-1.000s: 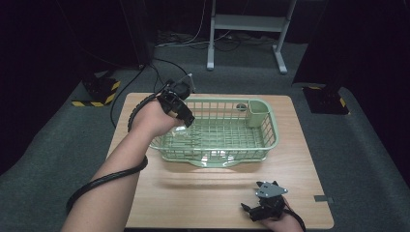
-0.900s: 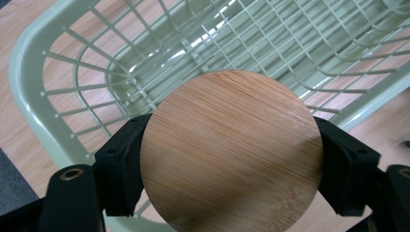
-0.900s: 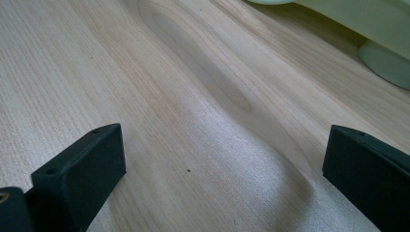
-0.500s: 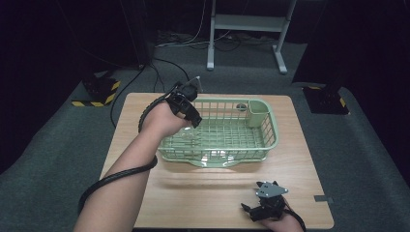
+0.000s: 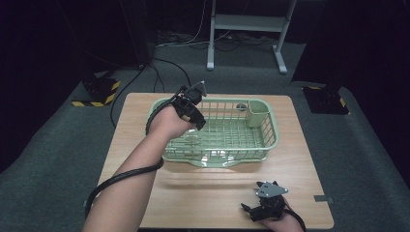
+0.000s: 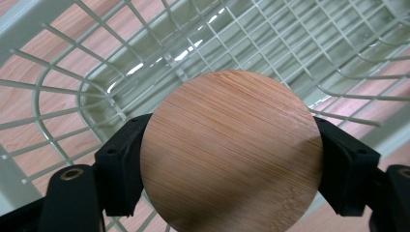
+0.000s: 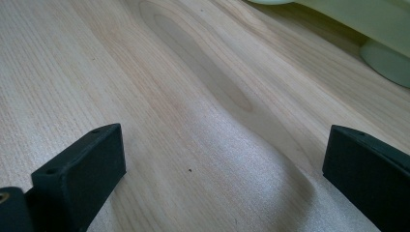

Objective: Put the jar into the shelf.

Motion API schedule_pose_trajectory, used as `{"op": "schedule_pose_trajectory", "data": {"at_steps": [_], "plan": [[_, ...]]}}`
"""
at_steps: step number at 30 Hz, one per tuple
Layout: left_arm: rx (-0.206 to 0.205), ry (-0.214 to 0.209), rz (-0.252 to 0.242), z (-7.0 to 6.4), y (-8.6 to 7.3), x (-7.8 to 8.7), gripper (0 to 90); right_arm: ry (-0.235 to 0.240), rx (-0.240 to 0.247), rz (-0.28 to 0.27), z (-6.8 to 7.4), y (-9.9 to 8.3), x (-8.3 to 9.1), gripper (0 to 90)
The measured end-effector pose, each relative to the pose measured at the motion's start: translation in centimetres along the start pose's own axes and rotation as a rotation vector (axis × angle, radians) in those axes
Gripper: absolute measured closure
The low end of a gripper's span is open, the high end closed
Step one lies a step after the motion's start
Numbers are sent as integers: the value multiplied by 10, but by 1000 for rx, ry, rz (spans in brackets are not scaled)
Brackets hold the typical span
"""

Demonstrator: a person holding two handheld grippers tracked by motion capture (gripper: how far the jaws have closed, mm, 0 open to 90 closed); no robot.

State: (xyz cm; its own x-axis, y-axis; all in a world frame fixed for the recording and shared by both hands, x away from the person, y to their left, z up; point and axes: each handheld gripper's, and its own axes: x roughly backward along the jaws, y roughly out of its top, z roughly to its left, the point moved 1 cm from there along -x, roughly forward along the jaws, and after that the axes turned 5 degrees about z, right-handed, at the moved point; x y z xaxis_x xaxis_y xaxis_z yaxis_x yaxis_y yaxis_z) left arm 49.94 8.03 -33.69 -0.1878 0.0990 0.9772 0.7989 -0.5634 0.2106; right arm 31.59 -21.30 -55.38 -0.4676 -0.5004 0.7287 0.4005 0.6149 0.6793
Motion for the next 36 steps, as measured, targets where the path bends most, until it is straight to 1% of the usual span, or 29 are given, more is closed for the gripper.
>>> {"op": "schedule_pose_trajectory", "data": {"at_steps": [1,8,12,16,22,25,30,32,36], "plan": [[6,-6,1,0,0,-3,241,0,-1,1,0,0,0,10],[10,-11,9,1,1,-12,241,0,0,4,0,0,0,10],[15,-18,13,1,1,-21,241,2,1,5,0,0,0,10],[18,-14,19,2,1,-28,241,2,6,8,0,0,-1,10],[19,-7,23,3,2,-36,241,3,0,5,0,0,0,10],[26,-10,24,4,2,-40,241,5,4,4,0,0,0,10],[17,-2,45,3,3,-48,241,4,4,-1,0,0,0,10],[21,3,47,3,4,-51,241,6,4,-1,0,0,0,10],[26,0,52,4,4,-55,241,5,9,0,0,0,0,10]]}}
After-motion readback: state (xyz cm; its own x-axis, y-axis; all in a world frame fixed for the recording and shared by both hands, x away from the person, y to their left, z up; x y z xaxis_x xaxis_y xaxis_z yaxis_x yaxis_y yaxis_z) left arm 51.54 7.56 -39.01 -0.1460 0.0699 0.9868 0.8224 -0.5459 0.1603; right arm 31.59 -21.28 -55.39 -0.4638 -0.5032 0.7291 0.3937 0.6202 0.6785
